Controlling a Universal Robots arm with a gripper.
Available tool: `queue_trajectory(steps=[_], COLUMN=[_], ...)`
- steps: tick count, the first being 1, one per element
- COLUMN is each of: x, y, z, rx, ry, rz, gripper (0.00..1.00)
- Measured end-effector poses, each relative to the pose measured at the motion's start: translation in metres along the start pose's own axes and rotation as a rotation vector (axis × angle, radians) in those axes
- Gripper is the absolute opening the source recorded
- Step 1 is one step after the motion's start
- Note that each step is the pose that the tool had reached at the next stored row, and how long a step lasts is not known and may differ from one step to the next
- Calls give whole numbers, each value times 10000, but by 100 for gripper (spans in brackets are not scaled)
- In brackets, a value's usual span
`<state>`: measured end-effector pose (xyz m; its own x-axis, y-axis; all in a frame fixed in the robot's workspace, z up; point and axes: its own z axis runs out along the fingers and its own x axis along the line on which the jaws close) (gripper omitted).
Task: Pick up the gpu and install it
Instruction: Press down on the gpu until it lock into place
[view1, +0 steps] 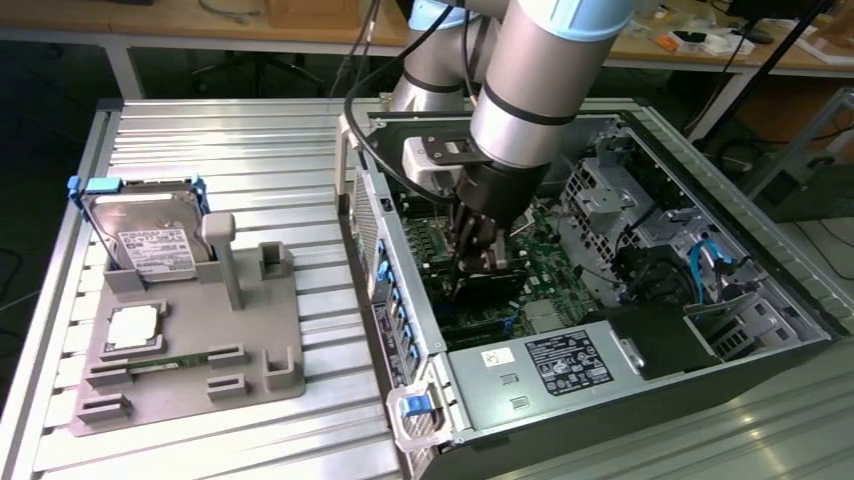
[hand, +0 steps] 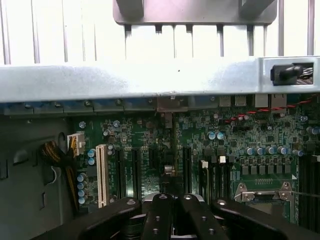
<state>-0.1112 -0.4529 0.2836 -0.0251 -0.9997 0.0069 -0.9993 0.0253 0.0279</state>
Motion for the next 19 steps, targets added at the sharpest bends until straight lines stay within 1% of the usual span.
queue_trajectory(steps=[6,10,13,19], x=[1,1,2,4], y=[39,70,70,124], z=[-48,-60,-61,-91], rx=[-67,-76,-78,-79], ry=[0,-1,1,-11], rz=[-1,-1,-1,-1], gripper=[11,11,11,11])
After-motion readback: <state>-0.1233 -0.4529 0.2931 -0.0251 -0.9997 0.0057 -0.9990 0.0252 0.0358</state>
